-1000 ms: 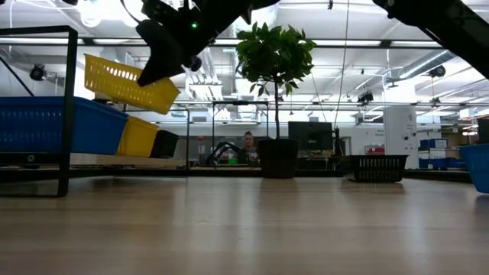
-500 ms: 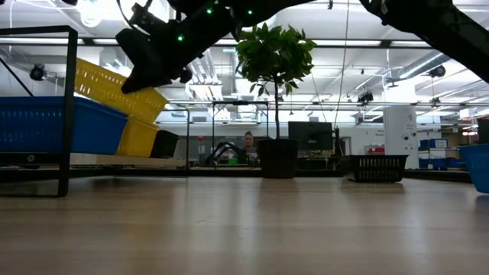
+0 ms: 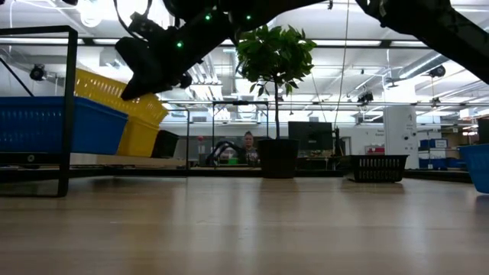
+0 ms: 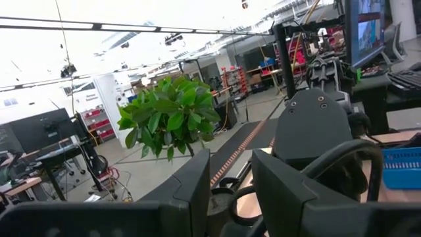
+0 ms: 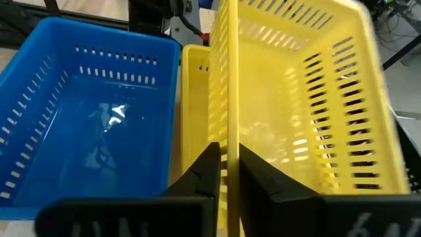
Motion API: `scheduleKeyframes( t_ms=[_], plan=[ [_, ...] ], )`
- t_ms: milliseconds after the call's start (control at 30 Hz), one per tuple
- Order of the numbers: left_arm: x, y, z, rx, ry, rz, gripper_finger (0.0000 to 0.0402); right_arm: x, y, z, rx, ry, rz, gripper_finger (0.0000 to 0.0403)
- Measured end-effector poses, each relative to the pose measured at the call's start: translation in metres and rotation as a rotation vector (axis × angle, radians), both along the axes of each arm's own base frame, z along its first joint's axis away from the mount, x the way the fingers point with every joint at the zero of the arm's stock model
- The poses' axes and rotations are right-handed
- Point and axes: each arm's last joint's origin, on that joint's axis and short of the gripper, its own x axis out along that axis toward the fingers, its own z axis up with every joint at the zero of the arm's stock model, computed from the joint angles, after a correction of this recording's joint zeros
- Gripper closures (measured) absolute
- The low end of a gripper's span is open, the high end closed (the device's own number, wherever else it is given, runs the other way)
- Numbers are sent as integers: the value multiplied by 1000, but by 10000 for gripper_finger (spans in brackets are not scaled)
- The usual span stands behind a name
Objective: Stack baskets on shelf by color
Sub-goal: Stack the yellow basket on top of the yellow basket on the shelf
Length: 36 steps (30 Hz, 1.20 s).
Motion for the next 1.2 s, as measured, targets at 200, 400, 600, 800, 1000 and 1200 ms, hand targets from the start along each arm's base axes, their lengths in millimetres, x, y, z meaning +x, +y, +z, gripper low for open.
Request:
scheduleKeyframes(
  t_ms=[200, 400, 600, 800, 1000, 1200],
  plan=[
    [0, 0, 0, 0, 0, 0, 304, 0, 0, 0, -1, 0, 1, 333],
    [0, 0, 0, 0, 0, 0, 304, 0, 1, 0, -14, 2, 13, 295],
    [0, 0, 0, 1, 3, 0, 304, -3, 1, 5, -56, 30, 26, 286],
    [3, -2, -1, 9, 14, 0, 304, -19, -1, 31, -126, 121, 28, 326],
    [3, -1, -1, 8, 13, 1, 304, -26, -30, 29, -222, 205, -84, 386],
    [3, -2, -1, 9, 14, 1, 304, -23, -66, 14, -153, 184, -129, 394]
  ],
)
